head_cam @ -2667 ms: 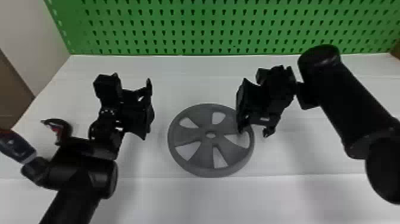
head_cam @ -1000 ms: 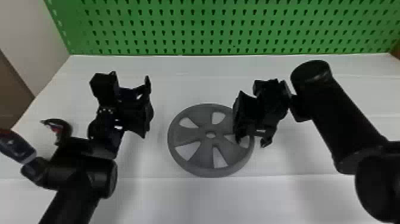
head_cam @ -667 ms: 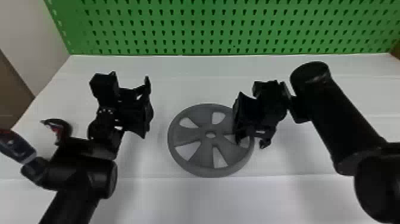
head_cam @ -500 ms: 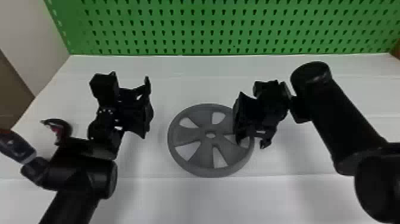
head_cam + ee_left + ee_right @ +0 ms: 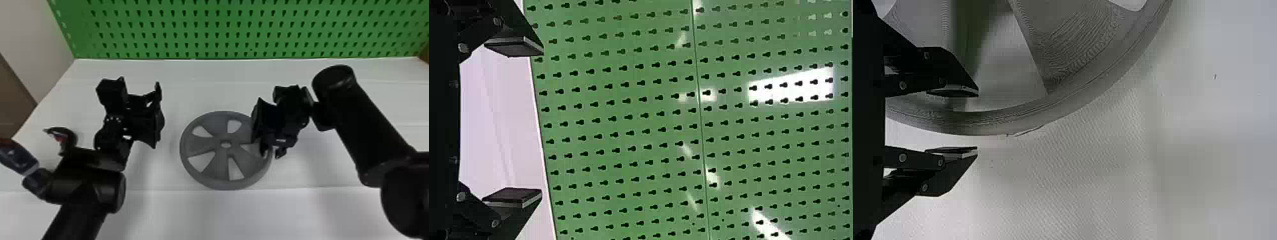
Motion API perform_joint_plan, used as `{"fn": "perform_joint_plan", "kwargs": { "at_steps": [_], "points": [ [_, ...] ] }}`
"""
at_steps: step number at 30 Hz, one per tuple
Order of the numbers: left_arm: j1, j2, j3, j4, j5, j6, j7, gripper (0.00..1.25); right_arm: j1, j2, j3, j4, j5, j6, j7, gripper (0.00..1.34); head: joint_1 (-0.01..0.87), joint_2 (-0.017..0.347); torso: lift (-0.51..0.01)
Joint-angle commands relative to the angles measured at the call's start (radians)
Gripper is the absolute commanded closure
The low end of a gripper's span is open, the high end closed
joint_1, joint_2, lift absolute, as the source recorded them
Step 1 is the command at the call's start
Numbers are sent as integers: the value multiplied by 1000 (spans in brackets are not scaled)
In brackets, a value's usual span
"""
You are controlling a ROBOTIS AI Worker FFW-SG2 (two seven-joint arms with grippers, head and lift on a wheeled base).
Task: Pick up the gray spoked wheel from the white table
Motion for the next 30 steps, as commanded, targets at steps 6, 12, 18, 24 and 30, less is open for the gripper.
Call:
{"fn": "perform_joint_plan", "kwargs": {
  "at_steps": [6, 12, 18, 24, 30],
  "points": [
    [0, 0, 1, 0, 1, -1, 0, 265, 0, 4, 1, 0, 6, 0, 0, 1151, 806, 44, -98],
    [2, 0, 5, 0, 3, -1, 0, 265, -2, 5, -1, 0, 9, 0, 0, 1151, 806, 44, -98],
    [4, 0, 6, 0, 3, -1, 0, 265, 0, 7, -1, 0, 9, 0, 0, 1151, 806, 44, -98],
    [5, 0, 8, 0, 3, -1, 0, 265, -2, 8, -1, 0, 9, 2, 0, 1151, 806, 44, -98],
    [7, 0, 9, 0, 3, -2, 0, 265, -2, 10, -3, -3, 11, 0, 0, 1151, 806, 44, -98]
  ]
}}
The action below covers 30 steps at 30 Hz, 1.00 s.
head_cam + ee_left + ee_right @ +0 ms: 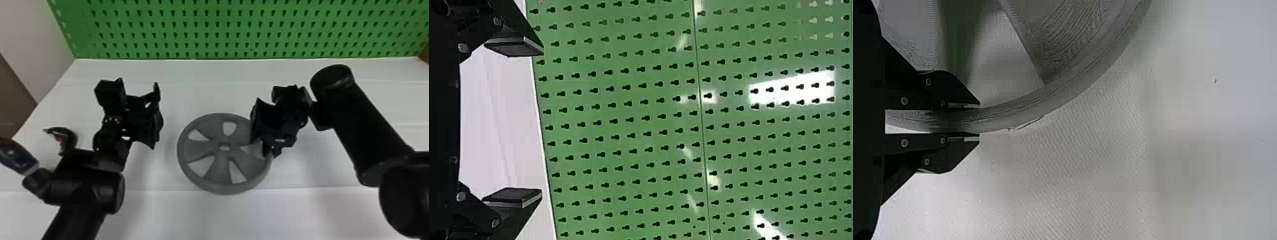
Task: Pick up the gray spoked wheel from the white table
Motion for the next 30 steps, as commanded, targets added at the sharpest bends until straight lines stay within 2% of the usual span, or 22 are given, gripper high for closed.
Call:
{"fn": "perform_joint_plan", "kwargs": {
  "at_steps": [1, 8, 12, 15, 17, 20, 25, 30],
  "points": [
    [1, 0, 3, 0, 0, 0, 0, 265, 0, 2, 1, -5, 5, 0, -1, 1151, 806, 44, -98],
    [9, 0, 10, -6, 2, 0, 0, 265, -9, 3, -2, -38, 41, 46, -1, 1151, 806, 44, -98],
    [17, 0, 18, -12, 2, 0, 0, 265, -8, 22, -63, -109, 123, 96, -1, 1151, 806, 44, -98],
    [21, 2, 23, -15, 2, 0, 0, 263, 4, 22, -103, -170, 175, 110, -3, 1151, 806, 44, -98],
    [21, 0, 24, -17, 2, 0, 0, 265, 17, 22, -102, -207, 179, 104, -3, 1153, 806, 44, -98],
    [24, 2, 27, -18, 2, 0, 0, 265, 17, 22, -106, -213, 175, 110, -3, 1153, 806, 44, -98],
    [28, 2, 33, -23, 2, 0, 0, 265, 20, 22, -128, -269, 169, 135, -7, 1153, 806, 44, -98],
    [31, 2, 33, -26, 2, 0, 0, 265, 7, 22, -169, -321, 144, 155, -61, 1153, 806, 44, -98]
  ]
}}
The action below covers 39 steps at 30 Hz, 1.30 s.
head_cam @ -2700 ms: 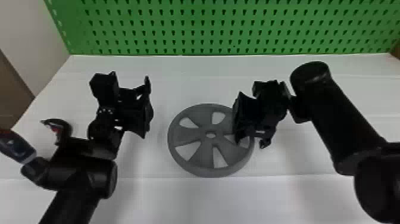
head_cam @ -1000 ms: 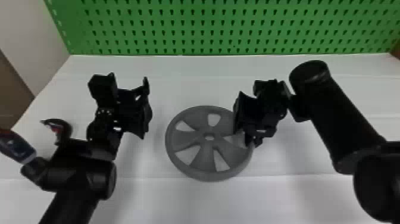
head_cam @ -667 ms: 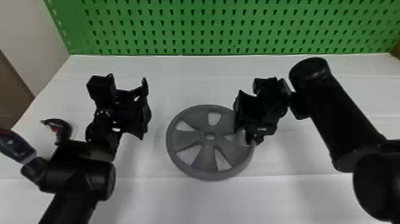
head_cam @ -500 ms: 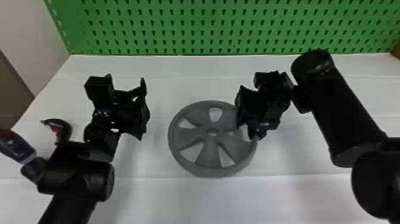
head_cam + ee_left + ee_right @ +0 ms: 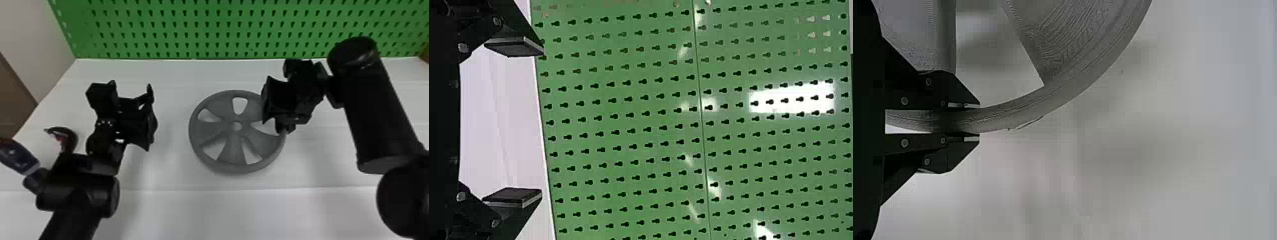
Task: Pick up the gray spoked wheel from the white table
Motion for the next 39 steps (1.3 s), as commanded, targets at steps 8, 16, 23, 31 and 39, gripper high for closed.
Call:
{"fn": "perform_joint_plan", "kwargs": {
  "at_steps": [8, 16, 23, 31, 39],
  "points": [
    [5, 0, 4, -4, 0, 0, 0, 265, -34, 1, -104, -71, -40, 10, -31, 1153, 806, 44, -98],
    [4, 0, 4, -4, -2, 0, 0, 265, -32, 1, -111, -71, -51, 10, -31, 1153, 806, 44, -98],
    [4, 0, 4, -4, -2, 0, 0, 265, -4, 1, -99, -116, -112, 10, -31, 1153, 806, 44, -98],
    [5, 0, 7, -5, 0, 0, 0, 265, 75, -66, 31, -307, -201, -129, -29, 1153, 806, 44, -98],
    [5, 0, 7, -10, 0, 0, 0, 265, 158, -109, 65, -502, -192, -269, -3, 1153, 806, 44, -98]
  ]
}}
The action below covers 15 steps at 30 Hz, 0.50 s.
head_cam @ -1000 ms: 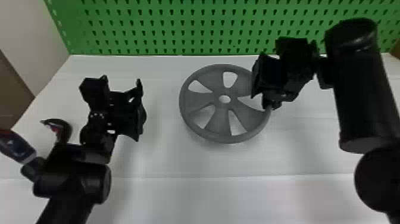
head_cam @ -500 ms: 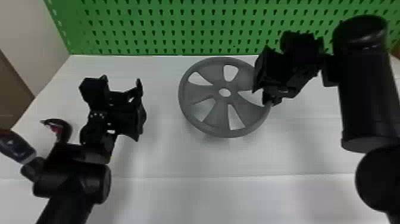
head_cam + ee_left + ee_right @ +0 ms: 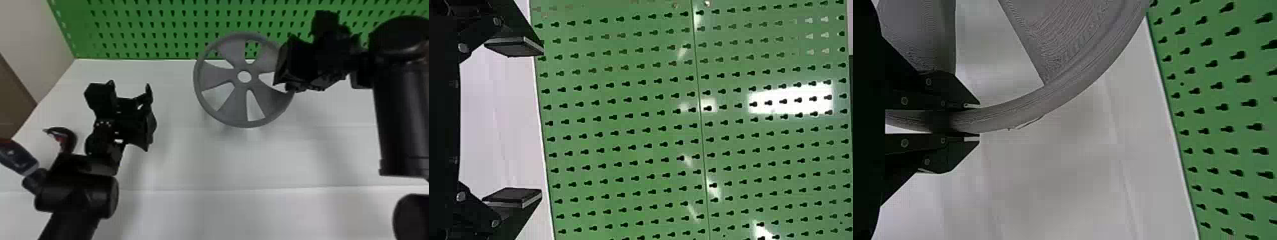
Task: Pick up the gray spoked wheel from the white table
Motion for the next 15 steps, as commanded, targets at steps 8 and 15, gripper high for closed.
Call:
{"fn": "perform_joint_plan", "kwargs": {
  "at_steps": [8, 15],
  "points": [
    [3, 0, 3, -18, 3, 0, 0, 265, 126, -50, 59, -188, 196, -233, 263, 1154, 806, 44, -98],
    [1, 0, 8, -36, 9, 0, 0, 265, 196, -8, 85, -272, 601, -365, 556, 1154, 806, 44, -98]
  ]
}}
